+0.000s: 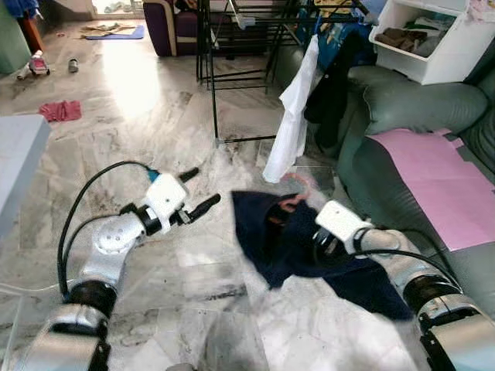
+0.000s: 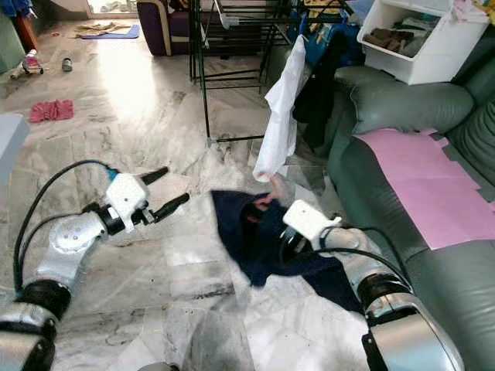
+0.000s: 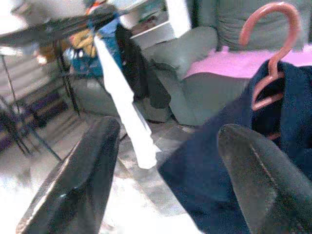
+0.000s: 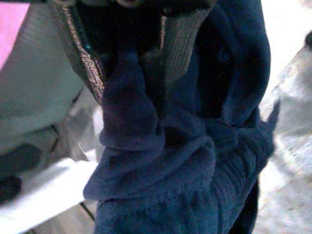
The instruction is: Hang hanger
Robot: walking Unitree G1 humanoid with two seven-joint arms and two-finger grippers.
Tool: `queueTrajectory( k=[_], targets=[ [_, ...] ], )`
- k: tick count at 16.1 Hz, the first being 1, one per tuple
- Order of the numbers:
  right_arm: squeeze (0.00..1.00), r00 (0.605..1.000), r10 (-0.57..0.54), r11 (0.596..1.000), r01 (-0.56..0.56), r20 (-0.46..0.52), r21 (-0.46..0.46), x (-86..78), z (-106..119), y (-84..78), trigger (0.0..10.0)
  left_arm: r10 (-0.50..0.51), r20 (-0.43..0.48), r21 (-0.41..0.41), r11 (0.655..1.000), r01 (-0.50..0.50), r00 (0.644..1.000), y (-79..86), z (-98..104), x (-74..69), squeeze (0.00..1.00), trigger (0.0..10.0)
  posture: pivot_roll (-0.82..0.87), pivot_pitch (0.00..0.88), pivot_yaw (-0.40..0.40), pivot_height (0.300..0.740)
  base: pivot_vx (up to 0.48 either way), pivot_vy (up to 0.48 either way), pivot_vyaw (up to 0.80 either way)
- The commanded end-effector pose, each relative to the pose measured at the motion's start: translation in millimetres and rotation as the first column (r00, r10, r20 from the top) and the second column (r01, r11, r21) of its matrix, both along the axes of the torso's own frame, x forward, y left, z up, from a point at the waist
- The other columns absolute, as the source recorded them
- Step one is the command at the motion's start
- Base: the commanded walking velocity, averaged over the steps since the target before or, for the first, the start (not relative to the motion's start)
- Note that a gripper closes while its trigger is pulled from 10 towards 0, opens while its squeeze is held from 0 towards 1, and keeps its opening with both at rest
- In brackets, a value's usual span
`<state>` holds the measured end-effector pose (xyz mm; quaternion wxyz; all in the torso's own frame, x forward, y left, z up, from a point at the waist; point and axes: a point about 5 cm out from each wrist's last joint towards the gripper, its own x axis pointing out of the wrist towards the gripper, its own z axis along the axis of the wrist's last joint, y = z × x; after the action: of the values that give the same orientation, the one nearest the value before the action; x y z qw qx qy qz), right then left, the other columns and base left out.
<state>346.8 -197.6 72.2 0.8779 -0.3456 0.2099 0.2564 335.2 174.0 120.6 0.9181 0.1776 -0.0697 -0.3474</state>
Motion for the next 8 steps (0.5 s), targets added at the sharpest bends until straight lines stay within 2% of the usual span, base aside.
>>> queueTrajectory(
  k=[1, 2, 4, 6, 7, 8],
  targets=[
    [0.00, 0.998, -0.040, 0.998, 0.038, 0.046, 0.044, 6.3, 9.9, -0.2, 0.0, 0.031, -0.036, -0.031, 0.999, -0.032, 0.999, 2.0, -4.2, -0.9, 1.00, 10.0, 0.05, 0.057, -0.076, 0.740, 0.000, 0.000, 0.00],
    [0.00, 0.980, -0.175, 0.976, 0.159, 0.099, 0.152, 7.1, 12.7, -6.2, 0.0, 0.231, -0.078, -0.081, 0.968, -0.237, 0.970, 8.9, -20.8, -7.0, 1.00, 10.0, 0.05, 0.058, -0.072, 0.740, 0.000, 0.000, 0.00],
    [0.00, 0.948, -0.290, 0.936, 0.254, 0.128, 0.243, 4.3, 12.3, -10.1, 0.0, 0.361, -0.103, -0.128, 0.919, -0.372, 0.927, 10.0, -35.8, -20.8, 1.00, 10.0, 0.04, 0.056, -0.066, 0.740, 0.000, 0.000, 0.00],
    [0.00, 0.914, -0.372, 0.900, 0.313, 0.163, 0.303, -1.7, 10.5, -11.3, 0.0, 0.494, -0.140, -0.184, 0.839, -0.513, 0.858, 12.1, -45.3, -35.9, 1.00, 10.0, 0.04, 0.052, -0.060, 0.740, 0.000, 0.000, 0.00],
    [0.00, 0.889, -0.422, 0.874, 0.346, 0.180, 0.341, -9.8, 7.3, -9.3, 0.0, 0.607, -0.200, -0.214, 0.739, -0.639, 0.769, 19.6, -53.5, -45.5, 1.00, 10.0, 0.04, 0.038, -0.053, 0.740, 0.000, 0.000, 0.00],
    [0.00, 0.878, -0.441, 0.860, 0.356, 0.184, 0.365, -12.8, 7.2, -8.0, 0.0, 0.621, -0.236, -0.222, 0.714, -0.663, 0.748, 22.0, -56.6, -48.1, 1.00, 10.0, 0.04, 0.030, -0.050, 0.740, 0.000, 0.000, 0.00]
  ],
)
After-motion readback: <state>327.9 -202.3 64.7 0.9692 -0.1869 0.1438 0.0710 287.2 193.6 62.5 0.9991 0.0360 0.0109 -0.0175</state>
